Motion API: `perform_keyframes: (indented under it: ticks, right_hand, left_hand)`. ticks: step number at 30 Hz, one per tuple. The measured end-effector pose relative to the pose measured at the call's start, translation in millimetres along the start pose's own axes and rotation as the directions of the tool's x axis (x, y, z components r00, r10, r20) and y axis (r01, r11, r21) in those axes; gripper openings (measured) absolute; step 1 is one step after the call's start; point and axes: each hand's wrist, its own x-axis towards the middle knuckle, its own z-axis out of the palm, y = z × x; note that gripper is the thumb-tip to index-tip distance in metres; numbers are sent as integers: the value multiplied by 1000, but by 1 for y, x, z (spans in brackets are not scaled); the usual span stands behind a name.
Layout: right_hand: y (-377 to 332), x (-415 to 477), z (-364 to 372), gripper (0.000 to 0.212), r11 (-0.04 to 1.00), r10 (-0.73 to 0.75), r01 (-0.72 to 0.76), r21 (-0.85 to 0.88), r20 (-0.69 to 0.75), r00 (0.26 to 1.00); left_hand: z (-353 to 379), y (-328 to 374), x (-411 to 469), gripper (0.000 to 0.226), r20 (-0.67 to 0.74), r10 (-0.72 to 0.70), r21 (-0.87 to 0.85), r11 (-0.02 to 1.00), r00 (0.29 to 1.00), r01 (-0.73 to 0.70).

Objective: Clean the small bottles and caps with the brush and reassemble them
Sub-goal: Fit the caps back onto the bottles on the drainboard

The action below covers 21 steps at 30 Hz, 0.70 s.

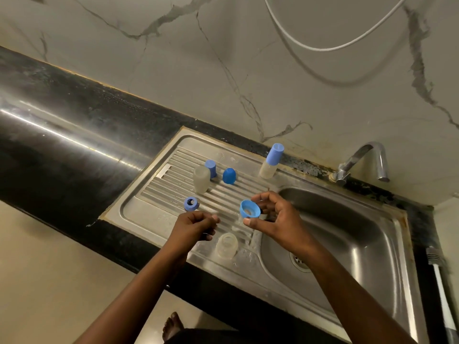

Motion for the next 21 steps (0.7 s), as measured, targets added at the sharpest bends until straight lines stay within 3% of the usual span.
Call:
perform_keyframes:
  ticks: [5,11,21]
  right_hand:
    - [9,-5,3,48,997,11,-6,-80,65,998]
    - [17,-10,9,50,987,12,9,-160,130,991]
    - [17,-4,14,60,925,-24,122,-359,265,964]
  left_hand:
    - [1,-21,-8,9,2,106,163,981,994,-104]
    - [-6,-42,-13,53,174,148,273,943,974,-192]
    - [7,-56,-14,67,207,164,397,887,964,-237]
